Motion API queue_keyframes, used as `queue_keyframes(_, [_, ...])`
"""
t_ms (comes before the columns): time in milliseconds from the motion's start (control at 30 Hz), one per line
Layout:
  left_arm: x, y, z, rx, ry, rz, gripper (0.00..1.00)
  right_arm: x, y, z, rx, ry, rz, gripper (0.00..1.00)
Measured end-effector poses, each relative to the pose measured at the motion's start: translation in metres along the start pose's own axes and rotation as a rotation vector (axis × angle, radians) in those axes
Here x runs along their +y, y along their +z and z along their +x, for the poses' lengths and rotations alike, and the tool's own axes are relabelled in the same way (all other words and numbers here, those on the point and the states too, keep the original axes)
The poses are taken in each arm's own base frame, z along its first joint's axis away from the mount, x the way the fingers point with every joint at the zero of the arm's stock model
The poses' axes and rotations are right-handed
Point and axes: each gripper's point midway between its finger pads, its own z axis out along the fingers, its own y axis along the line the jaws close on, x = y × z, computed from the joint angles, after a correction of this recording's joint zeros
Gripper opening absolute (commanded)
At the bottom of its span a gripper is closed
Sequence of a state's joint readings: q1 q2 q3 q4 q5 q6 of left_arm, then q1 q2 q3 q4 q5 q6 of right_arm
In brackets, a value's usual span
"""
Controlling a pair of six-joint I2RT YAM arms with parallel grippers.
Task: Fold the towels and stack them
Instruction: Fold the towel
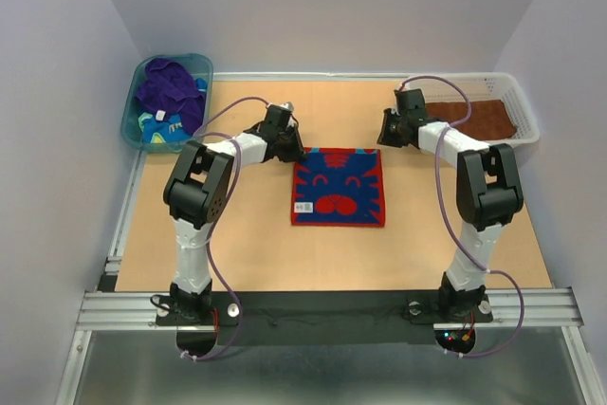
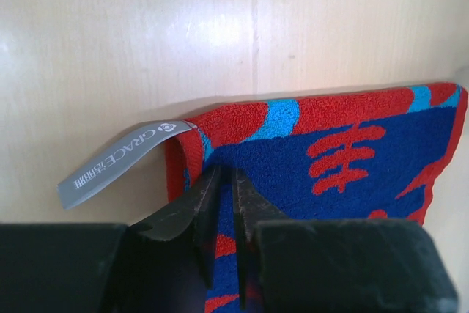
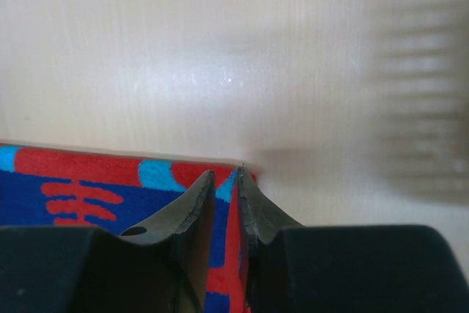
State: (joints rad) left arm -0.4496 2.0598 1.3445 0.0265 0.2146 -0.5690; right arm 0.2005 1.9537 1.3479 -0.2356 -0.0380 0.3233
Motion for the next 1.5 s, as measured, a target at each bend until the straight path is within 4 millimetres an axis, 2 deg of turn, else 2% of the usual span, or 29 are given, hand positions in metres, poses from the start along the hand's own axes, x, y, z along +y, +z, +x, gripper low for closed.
queue_keyframes(67, [0.002,-0.004,0.003,0.002,-0.002,-0.004,0.26,0.005,-0.010,-0.003,-0.016,-0.011,-0.014,0.23])
queue_keyframes(200, [0.005,-0.011,0.009,0.005,-0.006,-0.014,0.26,0.017,-0.024,0.002,-0.024,-0.035,-0.039,0.13])
queue_keyframes(400, [0.006,-0.011,0.010,0.001,-0.009,-0.012,0.26,0.016,-0.016,0.027,0.037,-0.049,-0.033,0.10])
queue_keyframes(600, [0.008,-0.011,0.009,-0.011,-0.014,-0.010,0.26,0.000,-0.001,0.044,0.082,-0.068,0.029,0.09])
queue_keyframes(833, [0.009,-0.011,0.008,-0.012,-0.016,-0.007,0.29,-0.016,-0.001,0.035,0.048,-0.129,0.127,0.08])
queue_keyframes(900, [0.008,-0.012,0.008,-0.010,-0.009,-0.004,0.35,-0.018,-0.003,0.032,0.050,-0.154,0.137,0.11])
queue_keyframes(967, [0.009,-0.015,0.008,-0.003,0.010,-0.011,0.44,-0.017,-0.005,0.029,0.059,-0.191,0.130,0.18])
queue_keyframes(1000, [0.009,-0.017,0.007,0.001,0.018,-0.016,0.47,-0.015,-0.007,0.027,0.065,-0.215,0.116,0.27])
queue_keyframes(1067, [0.009,-0.023,0.005,0.010,0.038,-0.028,0.52,-0.009,-0.011,0.016,0.066,-0.270,0.081,0.36])
queue_keyframes(1100, [0.008,-0.027,0.003,0.010,0.062,-0.034,0.63,-0.002,-0.014,0.008,0.060,-0.305,0.051,0.43])
queue_keyframes(1167, [0.005,-0.035,-0.006,-0.002,0.098,-0.040,0.78,0.009,-0.019,-0.009,0.034,-0.373,0.003,0.47])
queue_keyframes(1200, [0.004,-0.041,-0.011,-0.011,0.135,-0.044,0.82,0.014,-0.021,-0.014,0.025,-0.406,-0.023,0.48])
queue_keyframes(1267, [0.000,-0.055,-0.022,-0.034,0.190,-0.043,0.86,0.023,-0.024,-0.021,0.013,-0.471,-0.075,0.48])
queue_keyframes(1300, [-0.001,-0.061,-0.027,-0.045,0.217,-0.042,0.86,0.027,-0.025,-0.022,0.013,-0.499,-0.100,0.52])
queue_keyframes(1367, [-0.001,-0.074,-0.035,-0.067,0.281,-0.044,0.86,0.032,-0.025,-0.020,0.026,-0.559,-0.144,0.52])
queue_keyframes(1500, [0.004,-0.088,-0.047,-0.082,0.436,-0.035,0.87,0.036,-0.012,-0.016,0.067,-0.648,-0.205,0.52])
